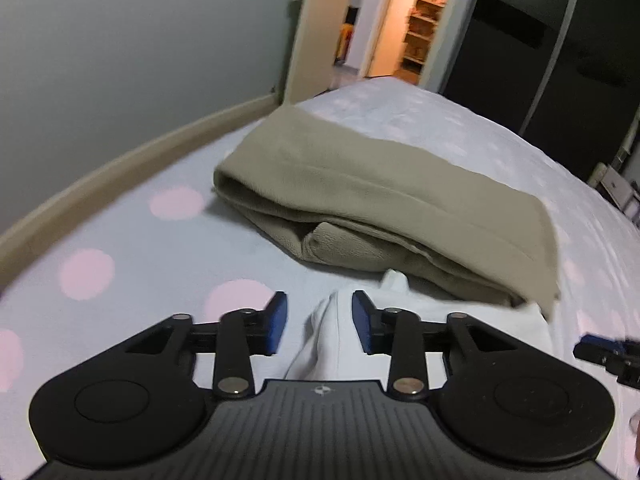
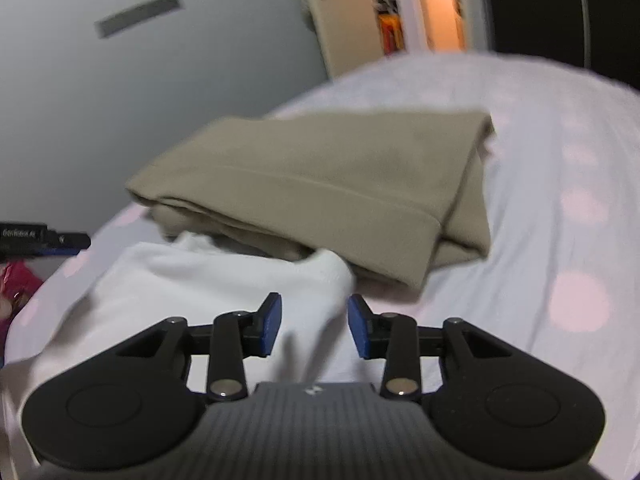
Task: Fold clothes
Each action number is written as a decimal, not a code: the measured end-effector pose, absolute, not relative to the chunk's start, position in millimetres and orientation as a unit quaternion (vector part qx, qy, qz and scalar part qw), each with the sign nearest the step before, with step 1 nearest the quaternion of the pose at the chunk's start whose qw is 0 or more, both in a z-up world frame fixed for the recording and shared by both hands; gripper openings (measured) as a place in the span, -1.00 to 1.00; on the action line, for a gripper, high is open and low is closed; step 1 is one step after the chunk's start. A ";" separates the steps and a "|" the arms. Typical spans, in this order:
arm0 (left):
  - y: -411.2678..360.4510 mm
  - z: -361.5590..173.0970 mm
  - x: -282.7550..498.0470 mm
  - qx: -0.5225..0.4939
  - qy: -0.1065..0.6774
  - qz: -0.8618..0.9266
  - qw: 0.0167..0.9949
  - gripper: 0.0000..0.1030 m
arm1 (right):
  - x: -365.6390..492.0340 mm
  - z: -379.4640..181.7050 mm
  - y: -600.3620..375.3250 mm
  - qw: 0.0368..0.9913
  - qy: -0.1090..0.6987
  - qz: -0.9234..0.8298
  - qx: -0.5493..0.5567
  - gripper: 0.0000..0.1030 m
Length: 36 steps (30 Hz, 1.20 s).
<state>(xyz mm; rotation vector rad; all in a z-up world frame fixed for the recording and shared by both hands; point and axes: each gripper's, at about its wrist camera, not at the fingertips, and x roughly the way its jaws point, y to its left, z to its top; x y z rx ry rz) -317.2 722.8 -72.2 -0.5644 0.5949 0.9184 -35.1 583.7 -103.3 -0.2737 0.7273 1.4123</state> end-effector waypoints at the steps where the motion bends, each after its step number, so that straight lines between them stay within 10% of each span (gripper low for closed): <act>1: 712.5 -67.5 -321.5 -0.256 0.283 0.423 0.822 -0.74 | -39.0 -98.4 573.9 0.686 0.315 0.645 -0.125 -0.24; 14: 684.5 -148.9 -328.2 -0.280 0.384 0.439 0.763 -0.91 | -123.5 -150.7 550.8 0.638 0.317 0.662 -0.236 -0.30; 23: 609.6 -65.0 -321.0 -0.256 0.332 0.440 0.794 -0.88 | -122.4 -95.2 501.6 0.633 0.324 0.667 -0.222 -0.18; 30: 529.2 24.3 -299.5 -0.186 0.304 0.457 0.815 -0.14 | -136.5 -29.3 436.3 0.633 0.310 0.674 -0.219 0.25; 36: 469.8 68.0 -282.5 -0.153 0.303 0.469 0.816 0.04 | -143.6 20.7 380.9 0.641 0.294 0.679 -0.202 0.45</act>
